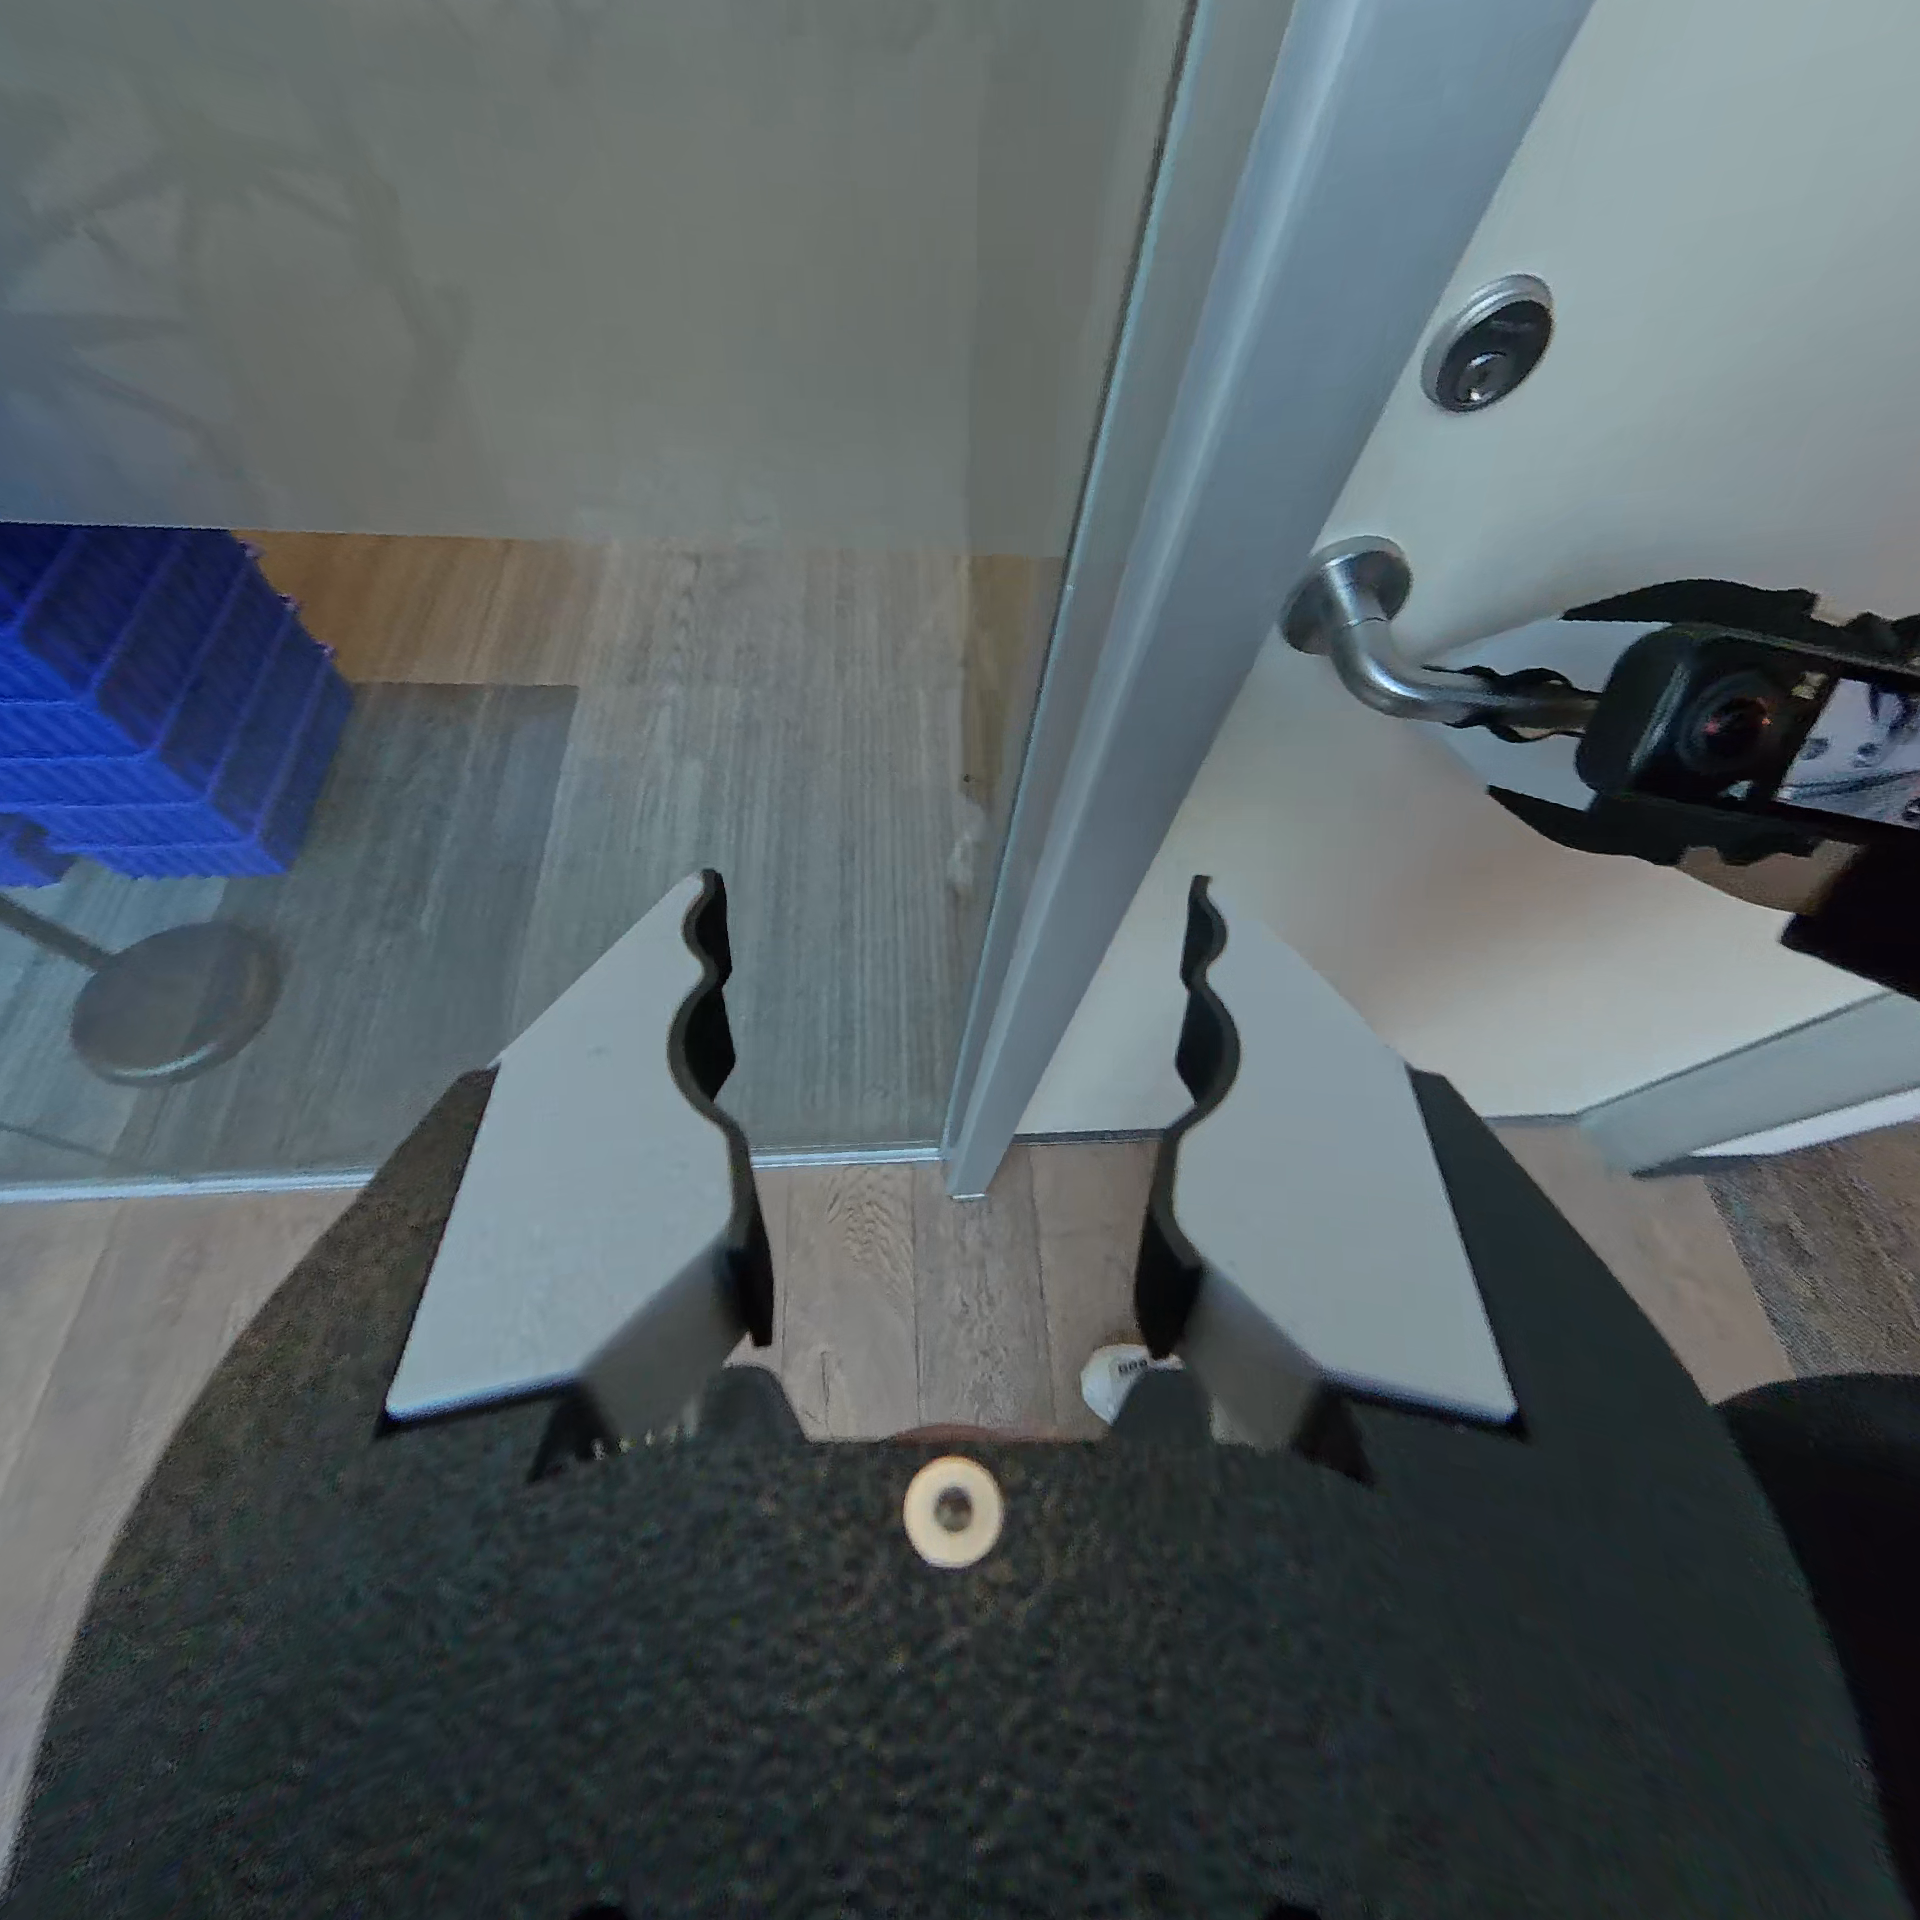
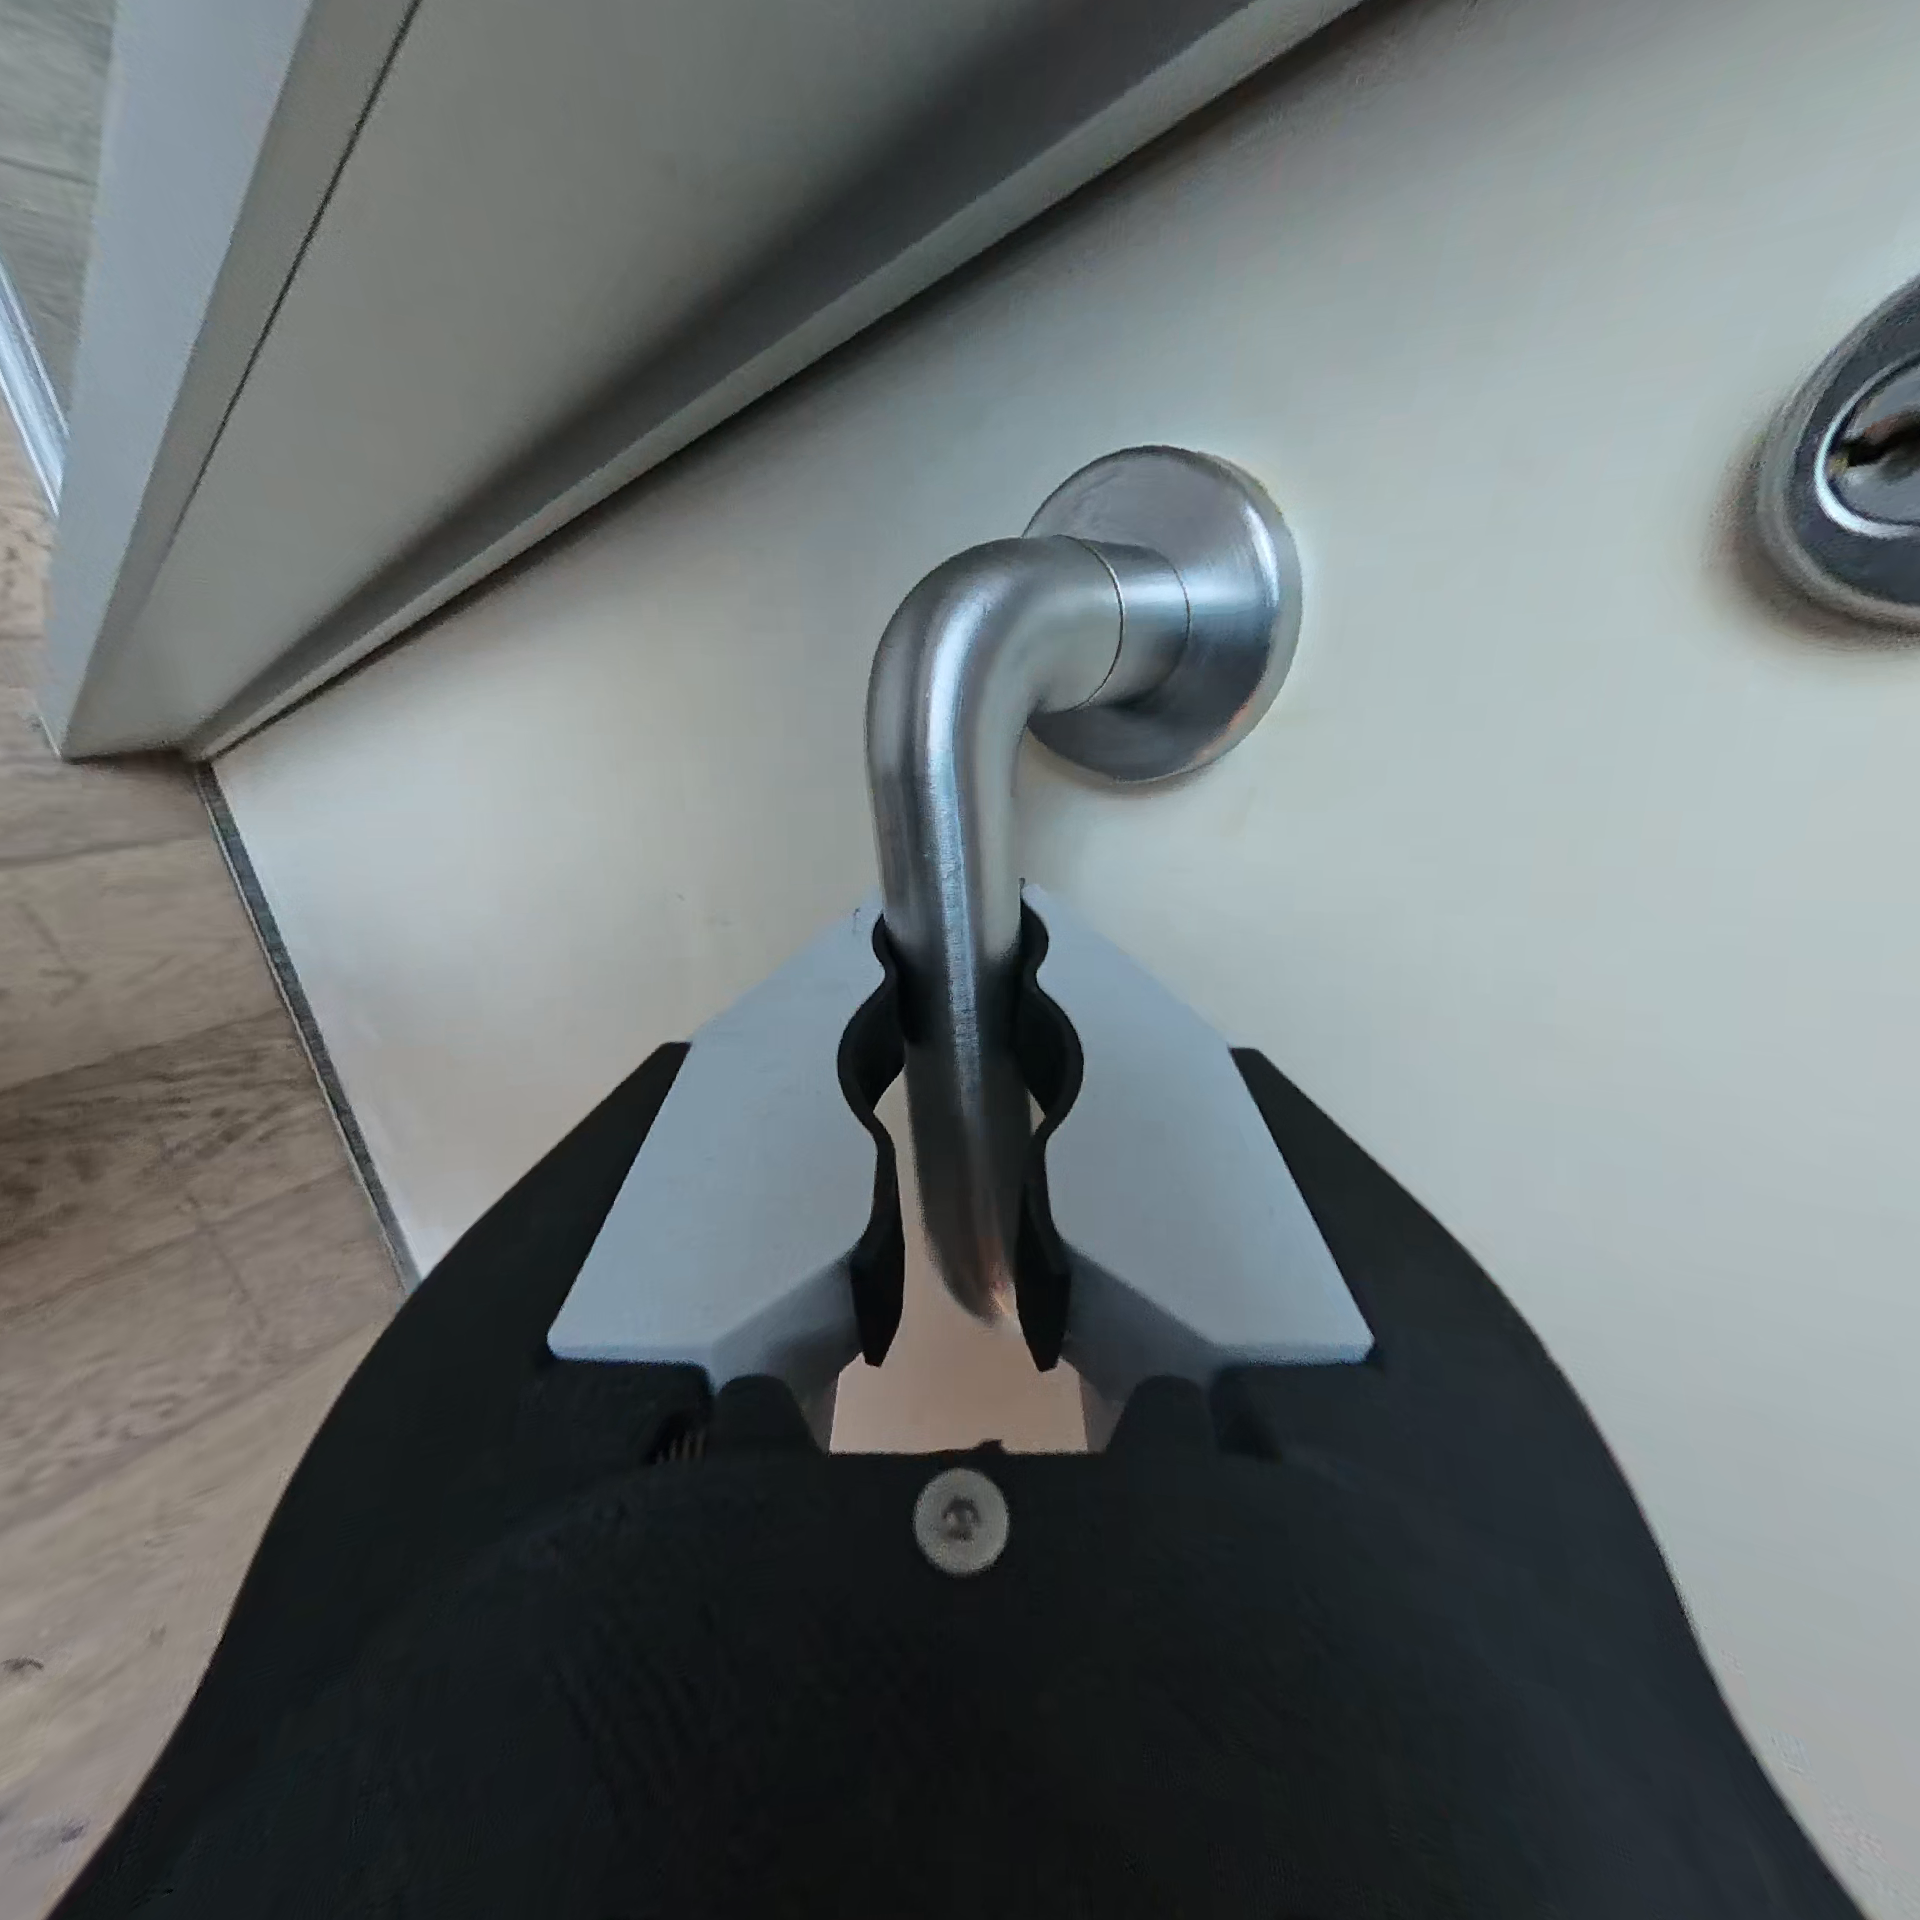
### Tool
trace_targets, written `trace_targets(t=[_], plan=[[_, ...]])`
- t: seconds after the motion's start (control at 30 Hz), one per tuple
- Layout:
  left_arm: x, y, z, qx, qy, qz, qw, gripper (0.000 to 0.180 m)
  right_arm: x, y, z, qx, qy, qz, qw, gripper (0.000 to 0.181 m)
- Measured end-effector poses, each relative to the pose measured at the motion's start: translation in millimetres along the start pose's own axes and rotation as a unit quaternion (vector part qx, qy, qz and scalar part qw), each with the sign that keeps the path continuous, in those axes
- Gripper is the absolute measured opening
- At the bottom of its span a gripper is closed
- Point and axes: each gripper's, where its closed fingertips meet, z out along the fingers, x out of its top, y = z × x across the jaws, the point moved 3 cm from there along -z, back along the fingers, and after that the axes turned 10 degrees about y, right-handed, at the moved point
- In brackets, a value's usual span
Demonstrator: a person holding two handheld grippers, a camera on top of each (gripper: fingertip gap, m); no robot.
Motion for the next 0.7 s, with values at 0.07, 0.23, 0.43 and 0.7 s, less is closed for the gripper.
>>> trace_targets(t=[0.07,0.23,0.43,0.7], plan=[[0.8,4.7,4.4,-0.029,-0.001,0.004,1.000,0.085,0.2,0.0,0.7,-0.027,0.004,0.009,1.000,0.013],[4.1,12.2,10.6,-0.067,0.006,0.020,0.998,0.083,3.7,3.7,0.5,-0.083,0.047,-0.003,0.995,0.013],[1.6,8.4,8.2,-0.077,0.007,0.014,0.997,0.082,5.9,5.7,2.1,-0.091,0.094,-0.012,0.991,0.014],[7.2,10.7,8.1,-0.095,0.013,0.016,0.995,0.082,3.5,4.9,3.4,-0.049,0.067,-0.030,0.996,0.015]])
